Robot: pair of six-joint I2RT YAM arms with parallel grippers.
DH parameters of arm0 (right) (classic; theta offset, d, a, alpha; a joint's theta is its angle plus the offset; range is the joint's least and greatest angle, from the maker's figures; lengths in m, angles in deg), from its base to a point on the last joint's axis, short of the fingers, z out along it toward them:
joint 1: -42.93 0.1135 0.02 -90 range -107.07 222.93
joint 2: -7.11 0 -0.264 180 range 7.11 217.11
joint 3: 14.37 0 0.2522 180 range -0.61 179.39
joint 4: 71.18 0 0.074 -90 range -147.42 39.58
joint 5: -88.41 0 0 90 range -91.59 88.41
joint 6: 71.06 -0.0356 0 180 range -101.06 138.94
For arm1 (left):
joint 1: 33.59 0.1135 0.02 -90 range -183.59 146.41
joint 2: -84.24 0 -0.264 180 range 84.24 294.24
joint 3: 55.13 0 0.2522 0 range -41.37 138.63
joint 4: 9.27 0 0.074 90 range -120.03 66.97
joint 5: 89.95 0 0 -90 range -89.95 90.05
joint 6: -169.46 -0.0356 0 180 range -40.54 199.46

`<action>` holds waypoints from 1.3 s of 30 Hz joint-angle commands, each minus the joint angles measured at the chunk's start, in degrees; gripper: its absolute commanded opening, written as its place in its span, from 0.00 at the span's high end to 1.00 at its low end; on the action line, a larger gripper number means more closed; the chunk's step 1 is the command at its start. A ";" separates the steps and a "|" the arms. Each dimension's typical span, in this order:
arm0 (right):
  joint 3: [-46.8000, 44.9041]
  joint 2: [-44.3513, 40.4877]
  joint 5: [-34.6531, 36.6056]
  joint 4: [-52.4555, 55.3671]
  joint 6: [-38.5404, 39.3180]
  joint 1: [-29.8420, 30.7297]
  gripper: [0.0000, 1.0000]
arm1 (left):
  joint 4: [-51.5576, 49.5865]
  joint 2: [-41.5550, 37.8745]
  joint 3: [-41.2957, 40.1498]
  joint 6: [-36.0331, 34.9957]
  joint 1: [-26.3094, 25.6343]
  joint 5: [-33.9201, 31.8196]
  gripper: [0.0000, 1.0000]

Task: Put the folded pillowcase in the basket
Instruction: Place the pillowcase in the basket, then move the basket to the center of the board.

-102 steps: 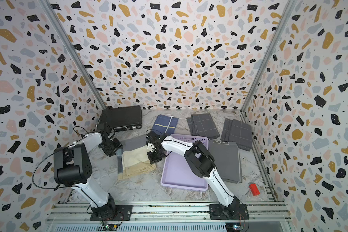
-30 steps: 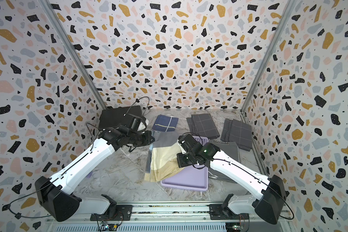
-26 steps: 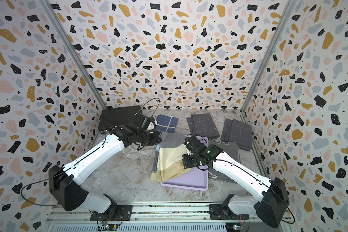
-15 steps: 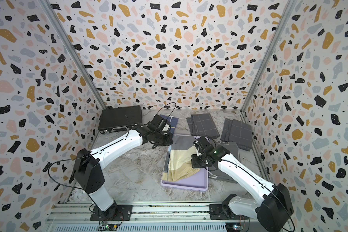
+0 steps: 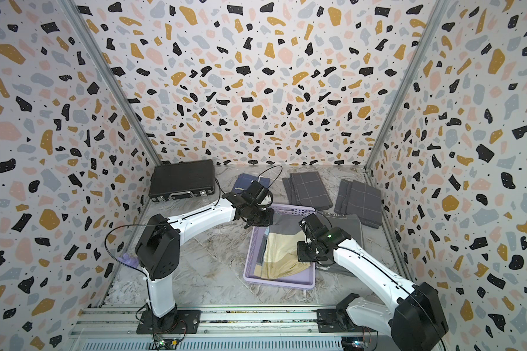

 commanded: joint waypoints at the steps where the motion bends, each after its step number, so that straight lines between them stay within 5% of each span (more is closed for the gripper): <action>1: -0.61 1.23 -0.19 -1.31 1.07 -0.56 1.00 | 1.35 -0.68 0.24 -1.13 0.12 -3.12 1.00; 2: -0.85 1.45 -0.50 -1.32 0.85 -0.62 0.97 | 1.15 -0.68 0.04 -1.19 0.07 -3.73 1.00; 5: -2.05 0.41 -2.71 -1.48 -0.36 -0.60 0.64 | -0.47 -0.11 0.37 -2.45 0.25 -5.25 0.62; 6: -2.25 -0.63 -2.87 -0.96 -0.79 -0.60 0.57 | -1.47 -0.13 0.83 -2.99 0.34 -5.95 0.57; 11: 0.20 -6.89 -1.31 4.67 -0.86 -0.51 0.38 | -5.15 -3.13 4.07 -5.98 0.51 -7.96 0.32; 16: 4.43 -9.92 2.90 9.31 0.77 -0.54 0.38 | -10.62 -8.85 5.67 -6.91 0.51 -11.38 0.30; 22: 5.06 -9.75 5.38 10.30 2.22 -0.56 0.38 | -18.71 -16.86 -3.42 -9.16 0.52 -20.38 0.33; 31: 4.66 -9.30 7.23 10.34 3.57 -0.62 0.35 | -11.48 -22.94 -18.88 -8.79 0.51 -12.81 0.33; 39: 2.93 -9.84 7.85 10.31 3.31 -0.62 0.34 | -4.67 -24.00 -22.47 -7.73 0.48 -5.84 0.33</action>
